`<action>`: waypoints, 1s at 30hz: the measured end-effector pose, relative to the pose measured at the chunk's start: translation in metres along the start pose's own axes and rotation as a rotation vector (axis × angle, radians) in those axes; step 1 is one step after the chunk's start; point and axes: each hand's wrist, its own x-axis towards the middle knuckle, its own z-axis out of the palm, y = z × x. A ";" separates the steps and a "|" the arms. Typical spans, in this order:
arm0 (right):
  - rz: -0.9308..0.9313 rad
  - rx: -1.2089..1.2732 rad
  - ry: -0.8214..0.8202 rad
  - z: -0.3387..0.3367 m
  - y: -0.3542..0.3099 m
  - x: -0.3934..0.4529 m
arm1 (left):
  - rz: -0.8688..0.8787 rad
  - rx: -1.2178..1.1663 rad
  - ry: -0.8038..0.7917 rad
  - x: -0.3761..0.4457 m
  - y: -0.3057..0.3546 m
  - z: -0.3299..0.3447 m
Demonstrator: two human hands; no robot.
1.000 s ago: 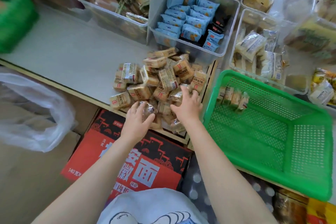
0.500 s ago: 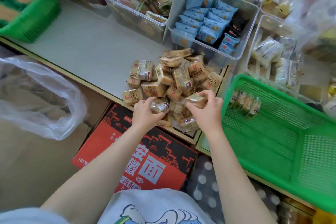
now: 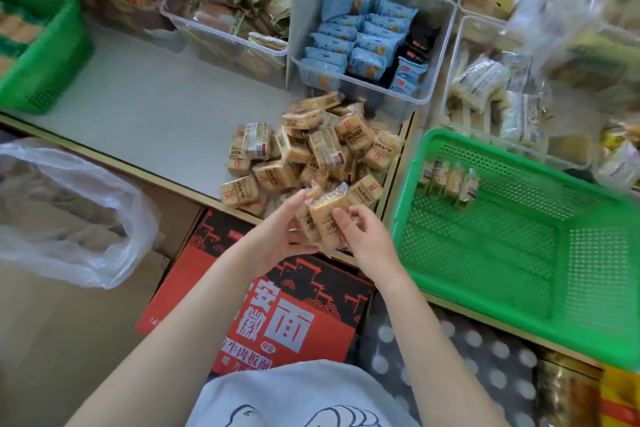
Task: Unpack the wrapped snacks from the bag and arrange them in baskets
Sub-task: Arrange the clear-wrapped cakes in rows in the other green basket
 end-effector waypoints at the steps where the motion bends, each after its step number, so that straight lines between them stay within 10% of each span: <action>1: -0.012 -0.029 -0.002 -0.002 0.002 0.001 | 0.031 0.045 -0.030 0.001 -0.002 0.002; 6: -0.049 -0.103 -0.043 0.000 0.007 0.009 | 0.103 0.034 0.181 0.014 -0.016 0.005; 10: 0.185 -0.070 0.314 0.000 0.015 0.040 | 0.032 -0.067 0.333 0.023 -0.025 -0.012; 16: 0.452 -0.155 0.428 0.013 0.003 0.098 | -0.075 -0.257 0.346 0.015 -0.025 -0.018; 30: 0.397 -0.204 0.496 0.007 0.003 0.110 | -0.095 -0.353 0.346 0.012 -0.031 -0.035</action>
